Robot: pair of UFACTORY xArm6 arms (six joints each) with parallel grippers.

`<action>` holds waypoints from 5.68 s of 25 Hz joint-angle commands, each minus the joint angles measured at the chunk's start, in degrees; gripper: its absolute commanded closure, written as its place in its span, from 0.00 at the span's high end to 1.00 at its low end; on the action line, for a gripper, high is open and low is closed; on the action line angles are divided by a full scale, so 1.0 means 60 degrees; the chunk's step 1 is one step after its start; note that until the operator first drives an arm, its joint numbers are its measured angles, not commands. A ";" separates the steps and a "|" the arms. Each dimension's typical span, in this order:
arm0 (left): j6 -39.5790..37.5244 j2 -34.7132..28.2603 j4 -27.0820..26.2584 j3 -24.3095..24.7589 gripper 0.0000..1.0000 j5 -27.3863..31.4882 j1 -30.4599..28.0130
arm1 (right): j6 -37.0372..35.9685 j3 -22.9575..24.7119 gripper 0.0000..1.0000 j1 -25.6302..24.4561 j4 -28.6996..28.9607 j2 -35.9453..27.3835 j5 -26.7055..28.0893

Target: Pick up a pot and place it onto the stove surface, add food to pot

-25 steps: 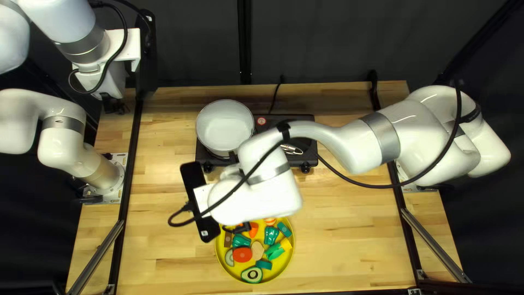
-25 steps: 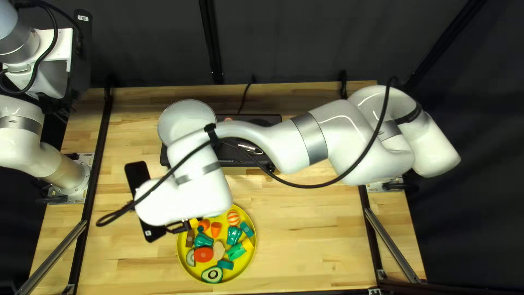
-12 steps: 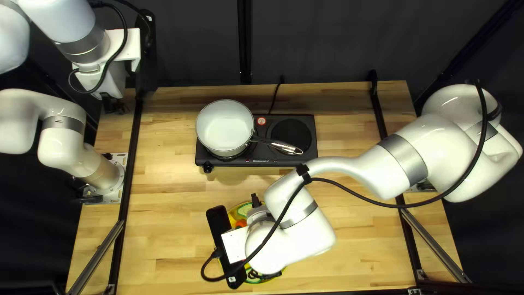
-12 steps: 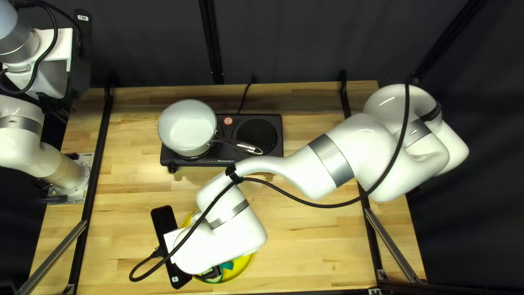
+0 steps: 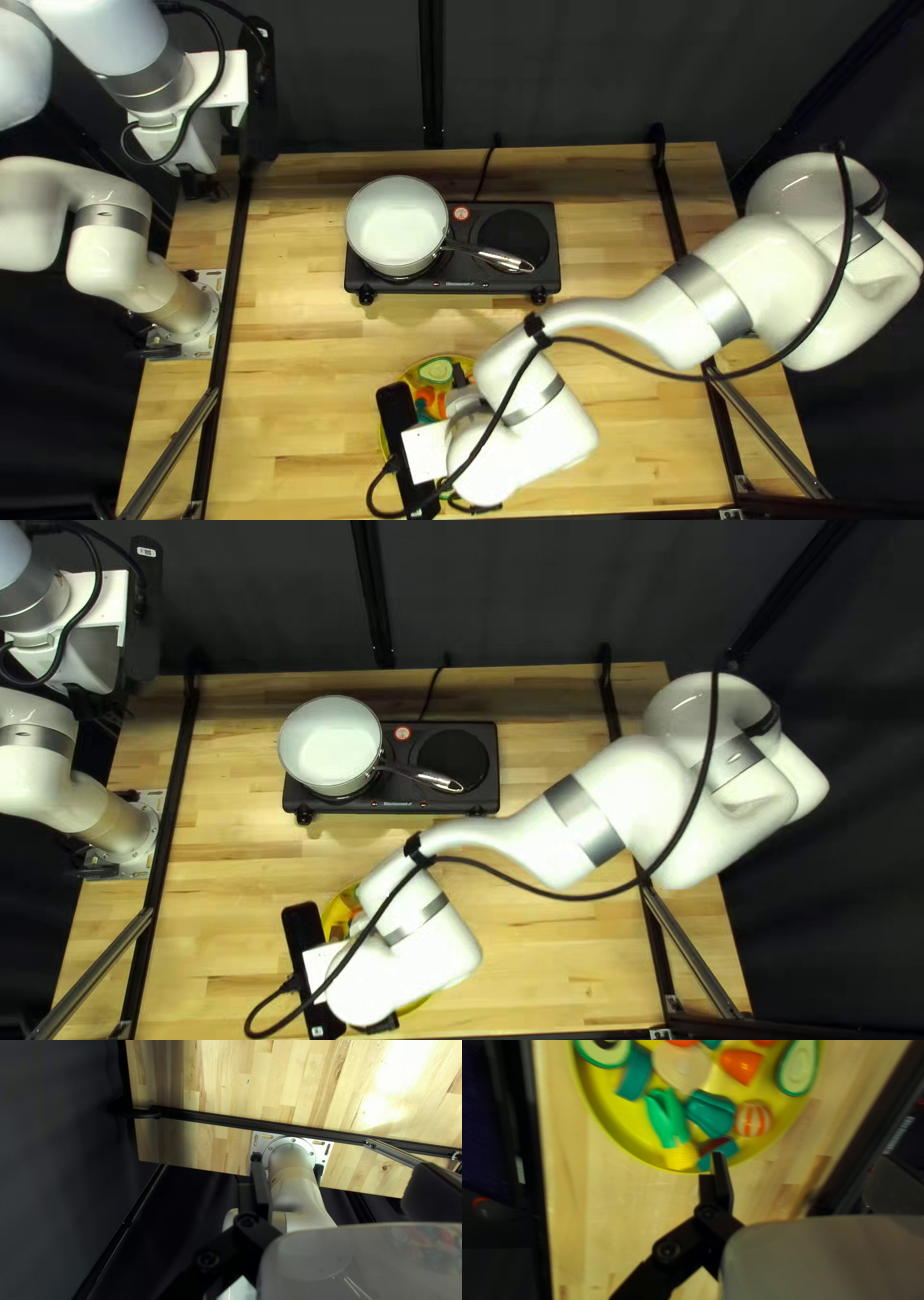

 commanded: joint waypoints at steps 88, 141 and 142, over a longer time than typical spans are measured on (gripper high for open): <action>0.0000 0.0000 0.0000 0.0000 1.00 0.0000 0.0000 | 0.3733 0.1503 1.00 -0.0533 0.0072 -0.0403 -0.1652; 0.0000 0.0000 0.0000 0.0000 1.00 0.0000 0.0000 | 0.6322 0.2975 1.00 -0.0537 0.0702 0.0293 -0.4488; 0.0000 0.0000 0.0000 0.0000 1.00 0.0000 0.0000 | 0.6275 0.2930 0.99 -0.0549 0.0736 0.0323 -0.4447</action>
